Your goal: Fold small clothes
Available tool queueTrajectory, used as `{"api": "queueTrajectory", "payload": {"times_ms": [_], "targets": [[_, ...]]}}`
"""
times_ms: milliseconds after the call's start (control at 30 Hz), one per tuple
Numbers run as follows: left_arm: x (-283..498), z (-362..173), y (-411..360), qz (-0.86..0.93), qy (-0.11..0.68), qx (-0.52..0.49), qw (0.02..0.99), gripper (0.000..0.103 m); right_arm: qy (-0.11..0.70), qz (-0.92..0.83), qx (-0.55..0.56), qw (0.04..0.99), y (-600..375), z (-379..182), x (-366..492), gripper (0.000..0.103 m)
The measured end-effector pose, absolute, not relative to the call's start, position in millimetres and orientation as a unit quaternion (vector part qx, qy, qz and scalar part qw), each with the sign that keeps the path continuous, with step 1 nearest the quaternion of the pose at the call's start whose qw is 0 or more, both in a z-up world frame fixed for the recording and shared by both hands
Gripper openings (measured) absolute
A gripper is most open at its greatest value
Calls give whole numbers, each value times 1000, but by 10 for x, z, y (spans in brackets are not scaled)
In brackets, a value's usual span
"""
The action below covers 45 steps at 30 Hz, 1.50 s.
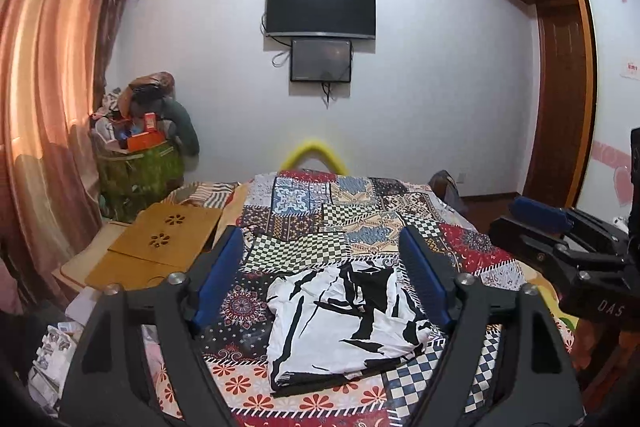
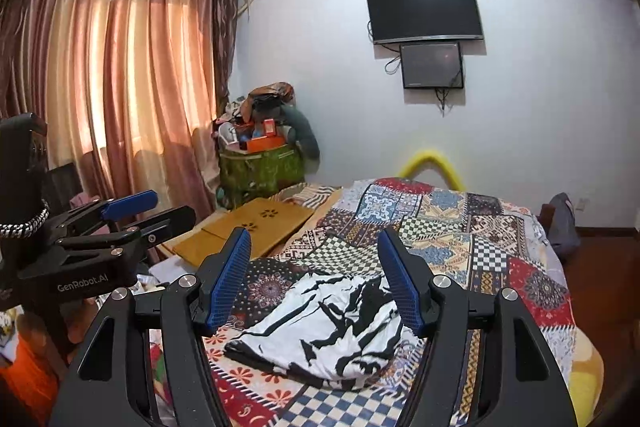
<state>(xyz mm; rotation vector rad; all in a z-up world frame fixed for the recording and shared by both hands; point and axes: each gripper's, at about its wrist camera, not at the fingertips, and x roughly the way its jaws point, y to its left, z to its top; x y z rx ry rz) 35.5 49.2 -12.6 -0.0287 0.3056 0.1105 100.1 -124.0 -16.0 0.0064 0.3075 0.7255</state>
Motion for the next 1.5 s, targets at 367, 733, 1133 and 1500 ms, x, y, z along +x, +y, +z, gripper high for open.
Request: {"api": "queueTrajectory", "payload": {"times_ms": [367,733,1133,1500], "targets": [[148,-139,436,61,129,-11,990,103,151,316,2,937,-1292,-226,916,86],[125,-156,413,54,127,-13,990,103,133,296,-4,946,-1336,-223,822,102],[111,-153,434,50,127,-13,991,103,133,295,-5,946,-1358,-214,818,102],[117,-131,415,45,127,-15,991,103,133,292,-4,947,-1369,-193,798,103]]}}
